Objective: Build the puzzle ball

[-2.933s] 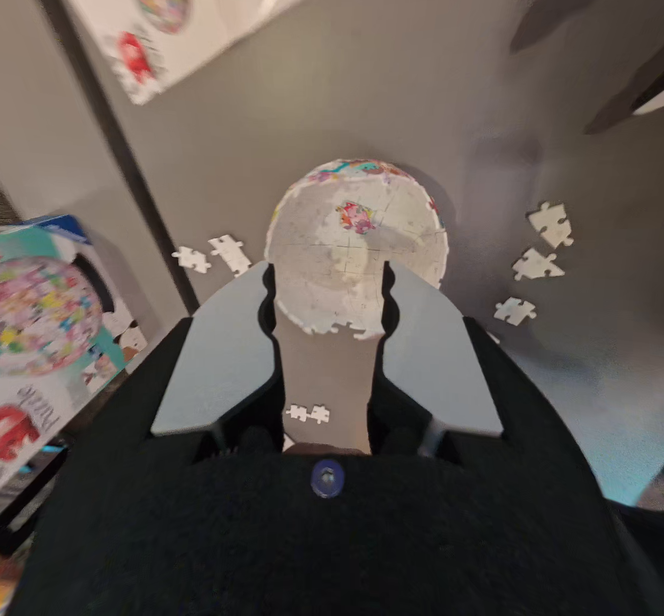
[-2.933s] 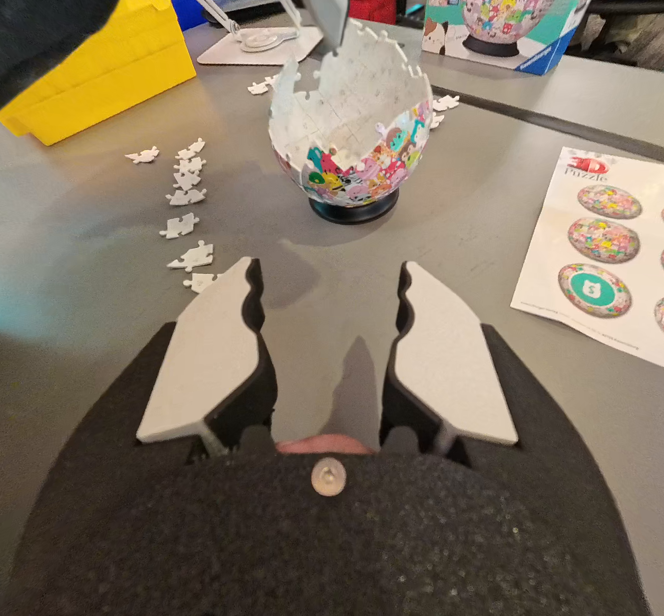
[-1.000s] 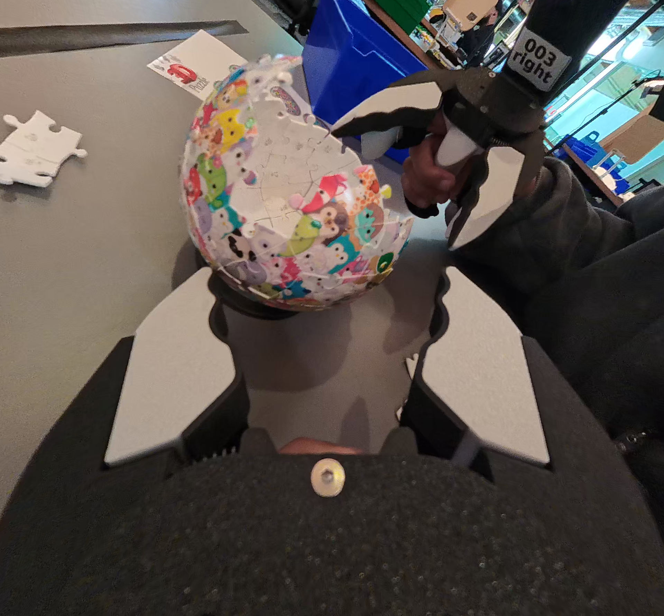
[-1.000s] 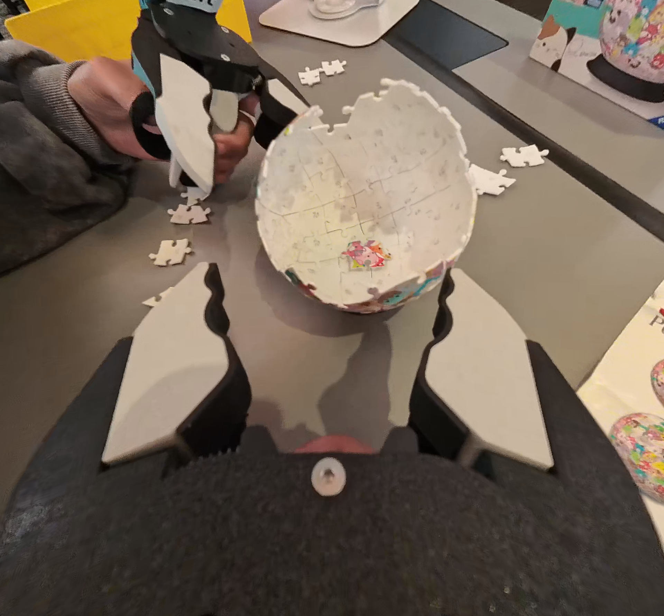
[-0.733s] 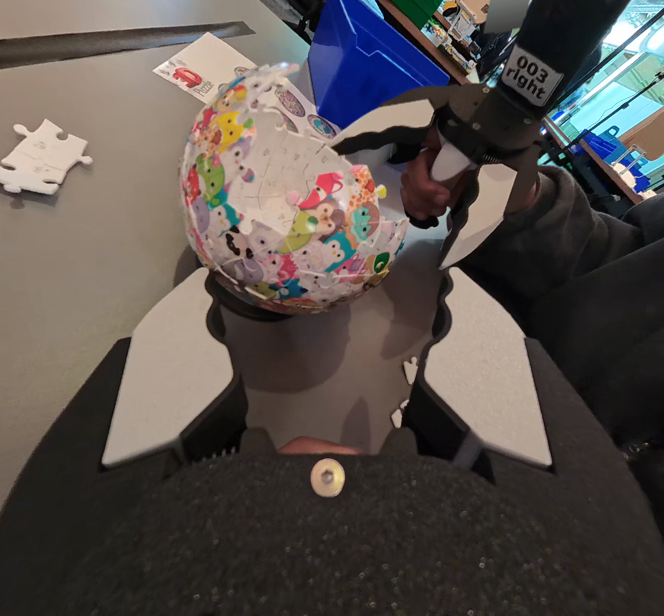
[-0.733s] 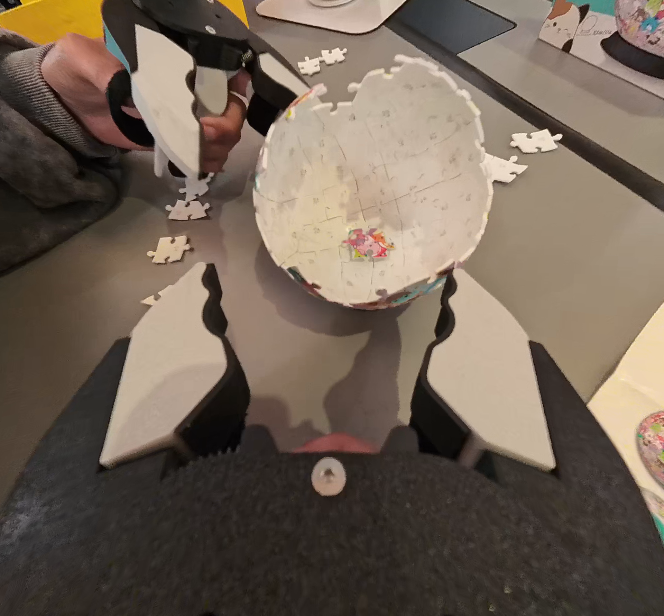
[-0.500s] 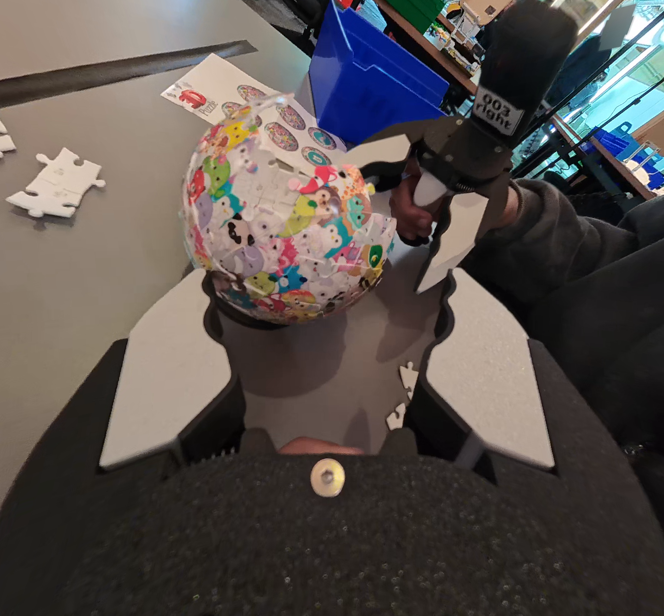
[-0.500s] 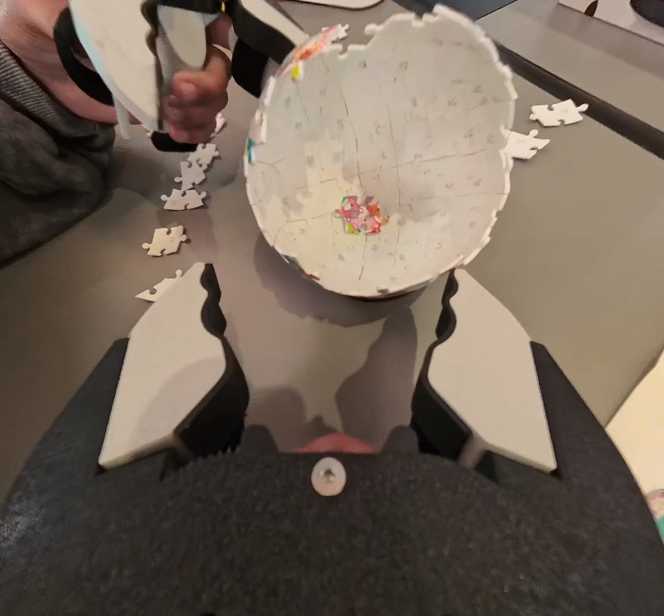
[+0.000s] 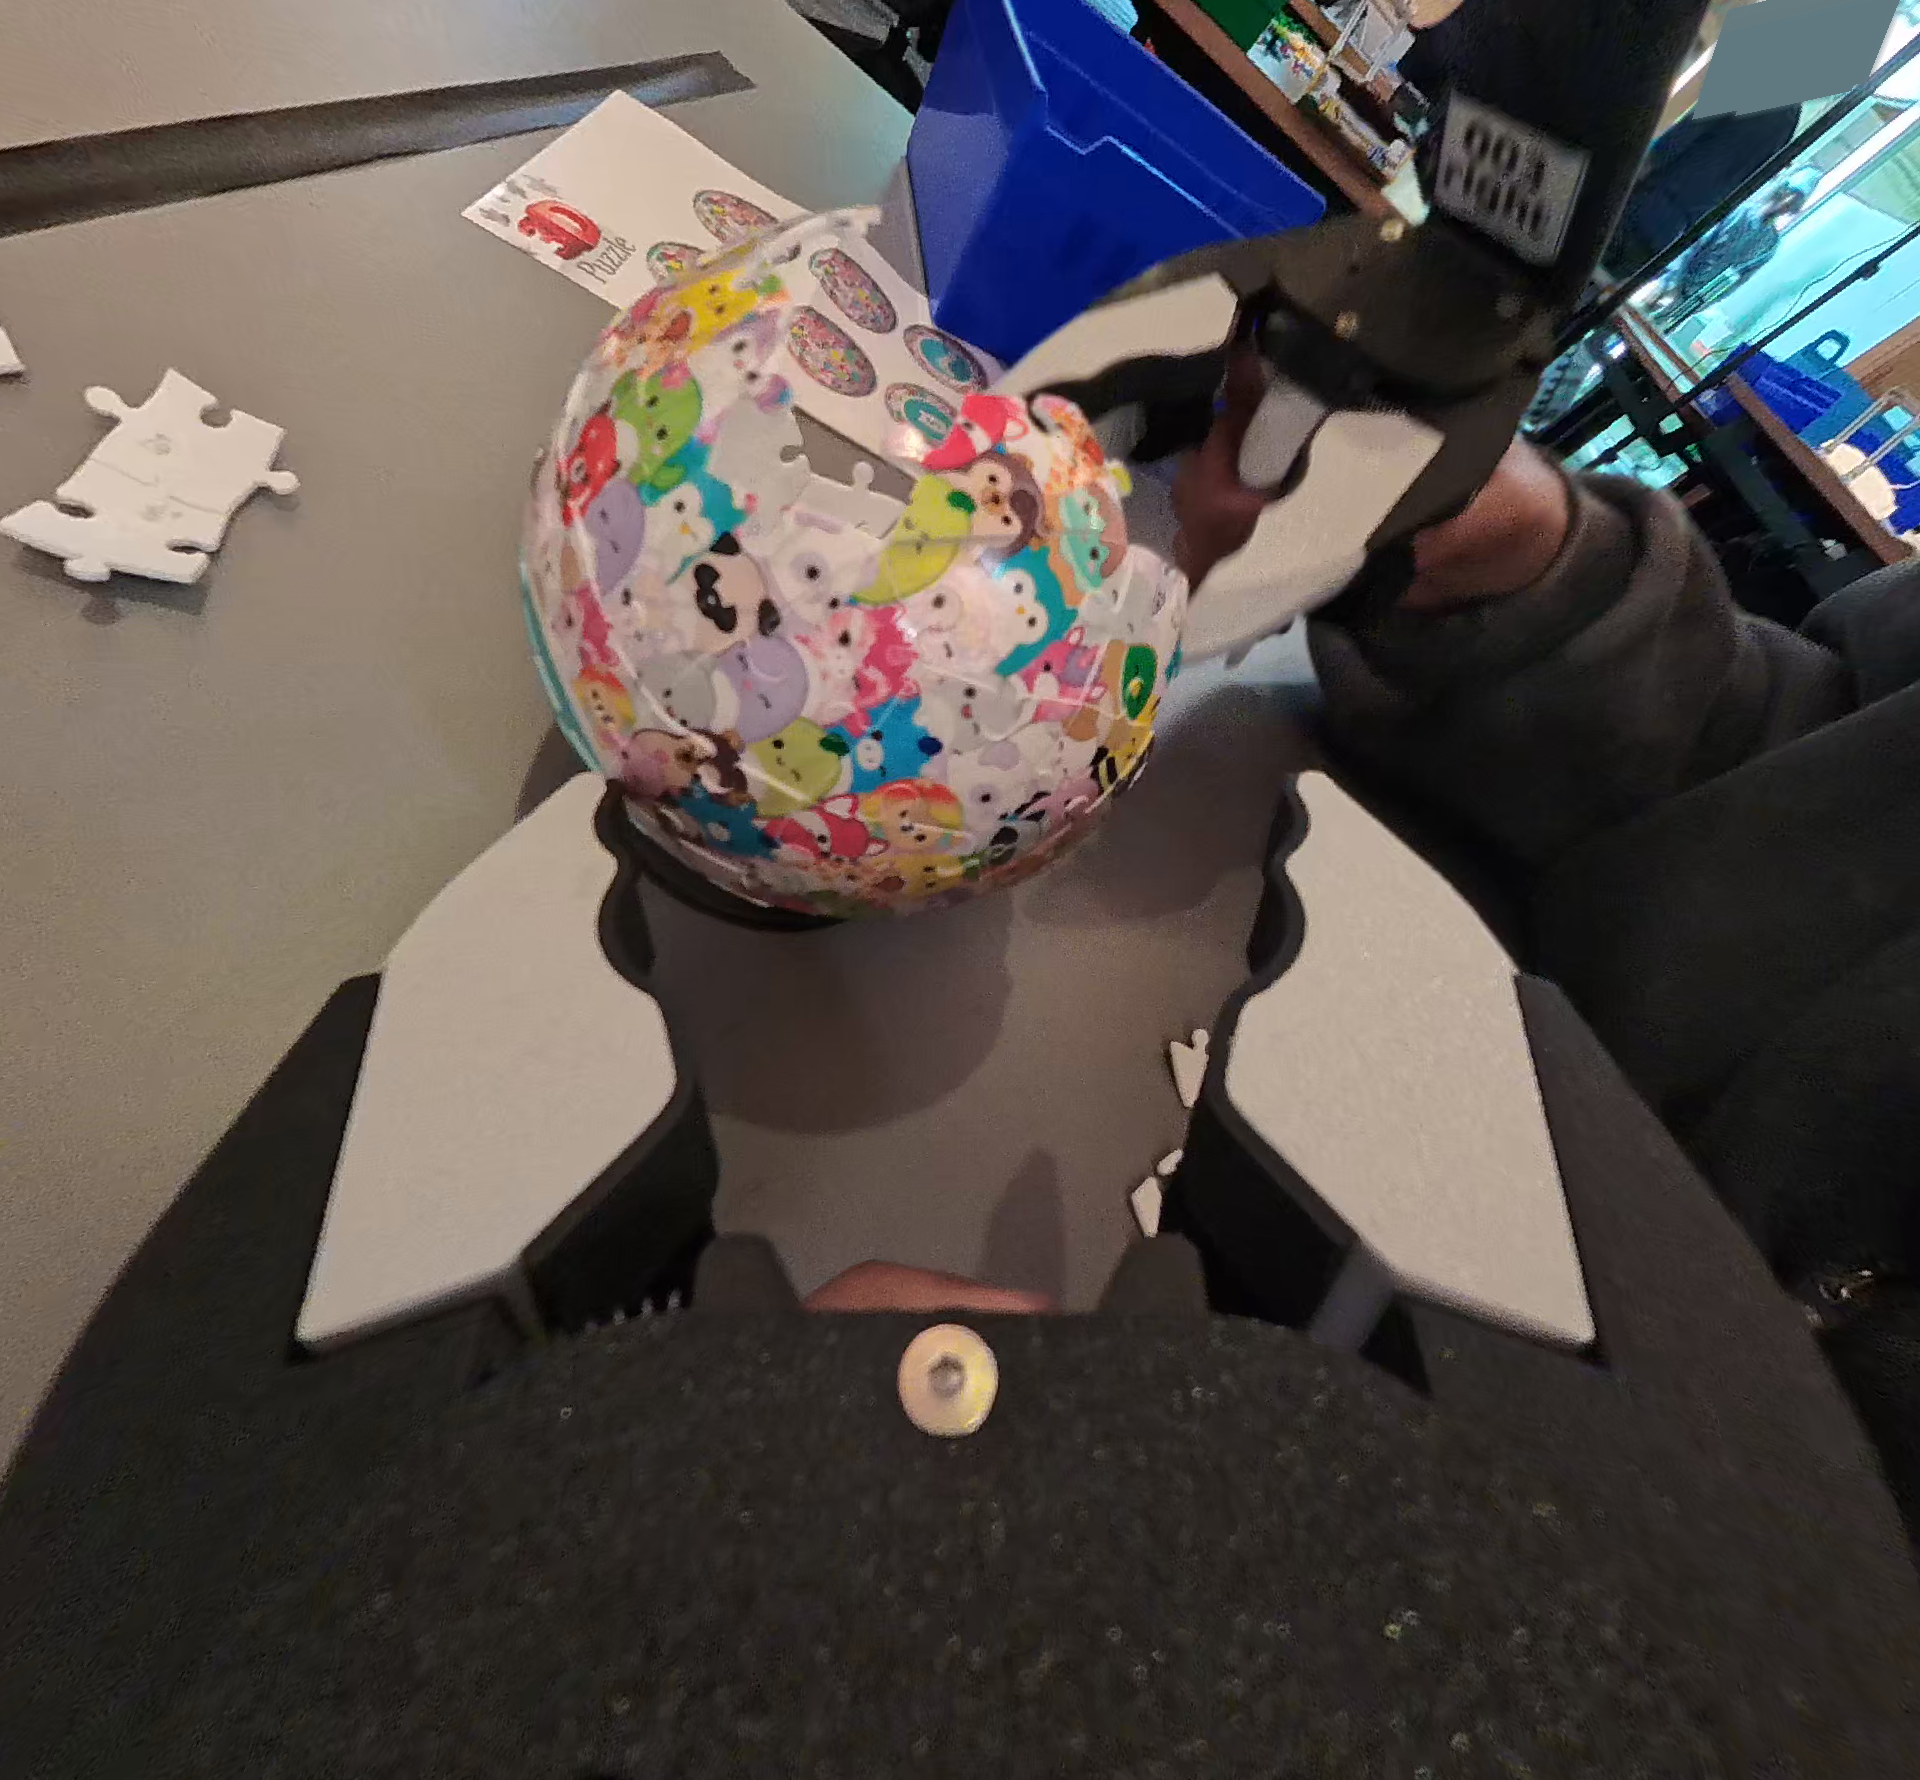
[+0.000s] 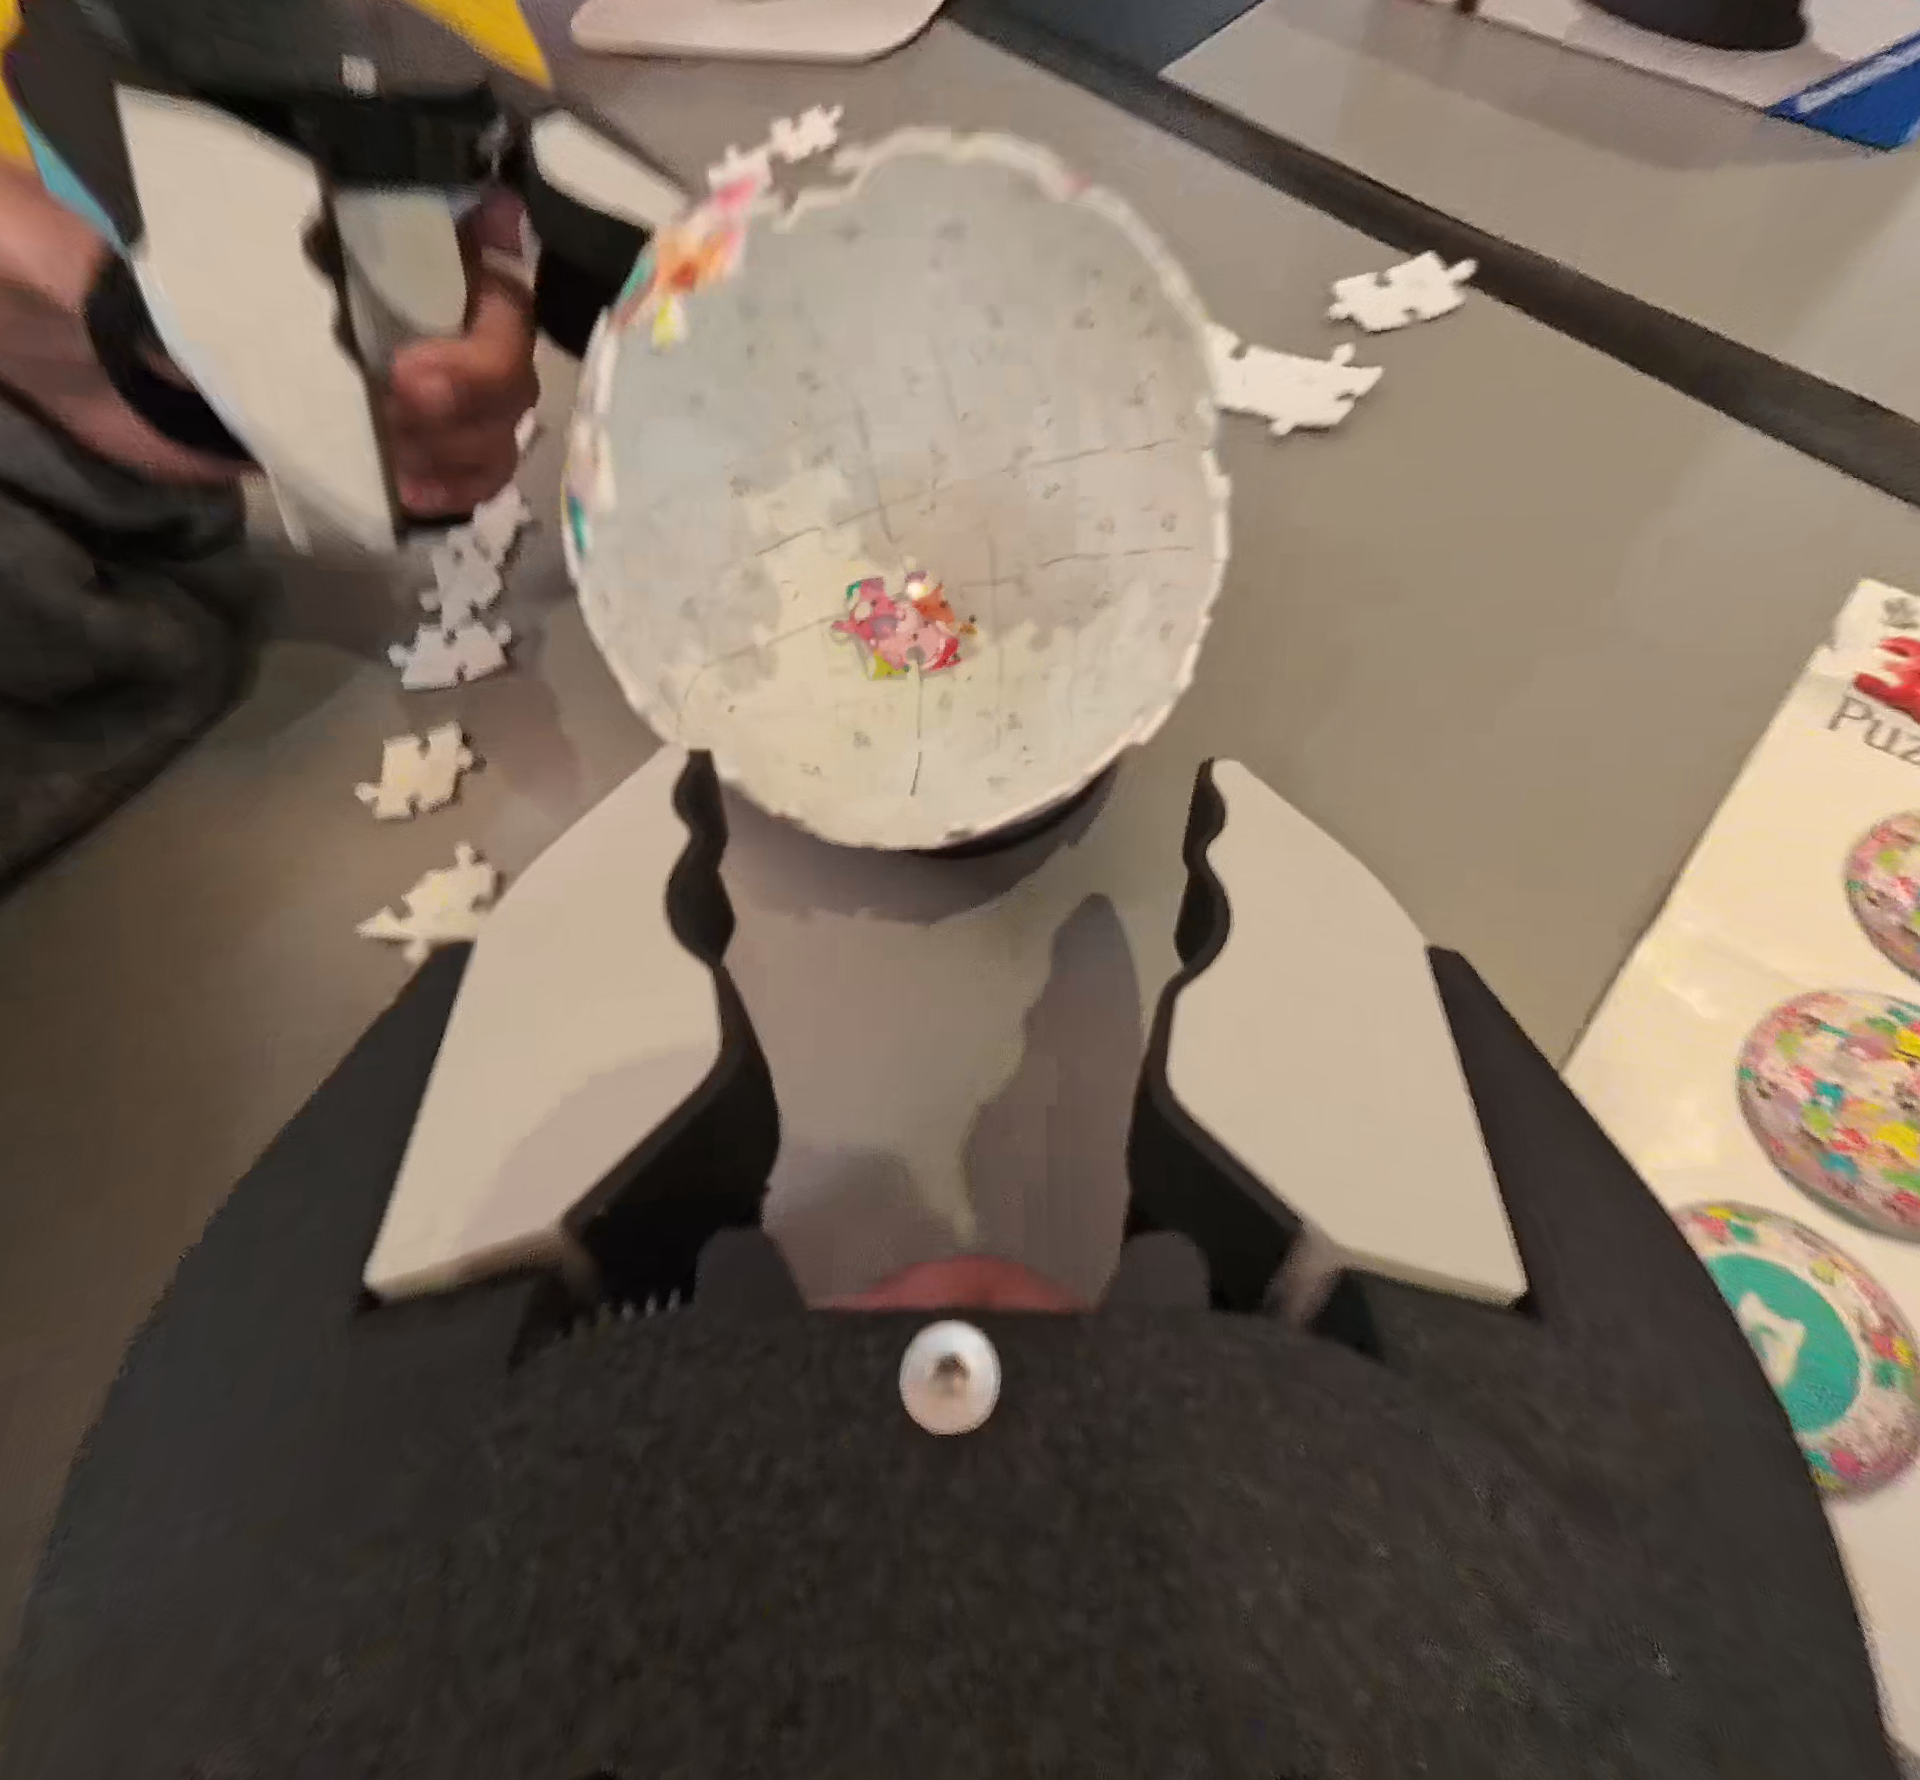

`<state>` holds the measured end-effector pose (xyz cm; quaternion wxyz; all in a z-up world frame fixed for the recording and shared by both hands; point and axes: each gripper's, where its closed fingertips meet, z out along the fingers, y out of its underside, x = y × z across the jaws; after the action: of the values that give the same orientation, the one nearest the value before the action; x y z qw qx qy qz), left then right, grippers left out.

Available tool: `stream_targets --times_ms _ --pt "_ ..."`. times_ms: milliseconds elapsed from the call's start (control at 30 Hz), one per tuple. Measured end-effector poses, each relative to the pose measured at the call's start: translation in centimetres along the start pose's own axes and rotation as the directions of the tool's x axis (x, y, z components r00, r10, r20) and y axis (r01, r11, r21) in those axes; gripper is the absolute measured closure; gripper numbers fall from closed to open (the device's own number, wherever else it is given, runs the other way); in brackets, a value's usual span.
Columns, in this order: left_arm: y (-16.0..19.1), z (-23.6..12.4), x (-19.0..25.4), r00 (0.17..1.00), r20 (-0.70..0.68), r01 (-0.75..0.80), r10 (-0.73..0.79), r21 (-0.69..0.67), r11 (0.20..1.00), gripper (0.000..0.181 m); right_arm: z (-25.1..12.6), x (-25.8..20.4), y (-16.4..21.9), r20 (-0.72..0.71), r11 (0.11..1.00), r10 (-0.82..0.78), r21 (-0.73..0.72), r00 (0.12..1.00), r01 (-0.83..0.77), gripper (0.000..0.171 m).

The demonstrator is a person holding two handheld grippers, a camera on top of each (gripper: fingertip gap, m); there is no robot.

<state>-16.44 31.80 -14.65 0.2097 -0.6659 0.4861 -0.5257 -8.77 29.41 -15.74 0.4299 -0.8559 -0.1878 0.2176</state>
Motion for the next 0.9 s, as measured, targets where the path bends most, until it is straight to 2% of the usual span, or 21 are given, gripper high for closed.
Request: stream_targets --times_ms 100,233,400,533,767,900 --pt "0.0 -0.1 0.1 1.000 0.017 -0.024 0.024 -0.006 1.000 0.068 -1.2 1.8 -2.0 -0.027 0.992 0.128 0.017 0.991 -0.128 0.112" --pt "-0.1 -0.2 0.3 0.999 0.030 -0.043 0.042 0.003 0.999 0.069 -0.3 2.9 -1.1 -0.045 0.946 0.276 -0.163 0.960 -0.280 0.135" --pt "-0.1 -0.7 0.9 0.998 0.028 -0.063 0.062 0.024 0.998 0.069 1.6 3.1 0.6 -0.142 0.888 0.261 -0.352 0.955 -0.295 0.139" --pt "0.2 -1.2 0.9 0.998 0.027 -0.064 0.063 0.035 0.997 0.070 2.4 3.8 1.4 -0.238 0.856 0.193 -0.434 0.952 -0.282 0.144" --pt "1.0 -1.6 0.8 0.999 -0.014 -0.045 0.046 0.046 0.998 0.070 3.3 4.0 1.8 -0.290 0.819 0.193 -0.478 0.937 -0.317 0.162" --pt "0.9 -1.6 0.9 0.999 -0.028 -0.039 0.041 0.056 0.998 0.070 3.6 3.9 1.6 -0.300 0.813 0.213 -0.473 0.930 -0.339 0.166"
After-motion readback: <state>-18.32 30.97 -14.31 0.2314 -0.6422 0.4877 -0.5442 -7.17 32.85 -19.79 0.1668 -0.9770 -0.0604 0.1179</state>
